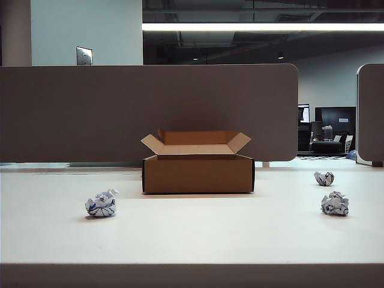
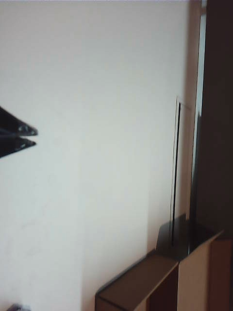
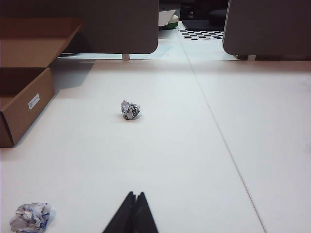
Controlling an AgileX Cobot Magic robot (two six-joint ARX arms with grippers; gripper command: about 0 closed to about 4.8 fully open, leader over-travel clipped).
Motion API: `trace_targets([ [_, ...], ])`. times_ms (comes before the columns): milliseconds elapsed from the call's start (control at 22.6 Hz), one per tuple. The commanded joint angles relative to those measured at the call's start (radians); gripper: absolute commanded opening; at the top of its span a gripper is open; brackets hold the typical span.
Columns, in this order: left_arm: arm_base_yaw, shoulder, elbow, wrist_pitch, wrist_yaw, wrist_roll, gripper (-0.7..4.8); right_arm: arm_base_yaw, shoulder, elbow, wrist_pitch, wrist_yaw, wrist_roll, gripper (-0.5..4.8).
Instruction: Pick up all the paper balls on the table and put them in the paper box.
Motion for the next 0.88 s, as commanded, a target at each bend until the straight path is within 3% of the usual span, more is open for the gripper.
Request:
trace_targets([
  [44, 0.002, 0.0, 0.0, 0.007, 0.022, 0.001, -0.05, 0.001, -0.002, -0.006, 0.029, -0.03, -0.002, -0.01],
  [442, 0.002, 0.0, 0.008, 0.064, 0.028, -0.026, -0.05, 0.001, -0.002, -0.005, 0.05, -0.046, 0.03, -0.01],
  [619, 0.002, 0.001, 0.084, 0.037, 0.03, -0.024, 0.0, 0.001, -0.002, -0.003, 0.159, -0.039, 0.17, -0.02],
  [885, 0.002, 0.112, 0.337, -0.049, 0.051, 0.007, -0.03, 0.001, 0.002, 0.148, 0.143, -0.039, 0.181, -0.03],
])
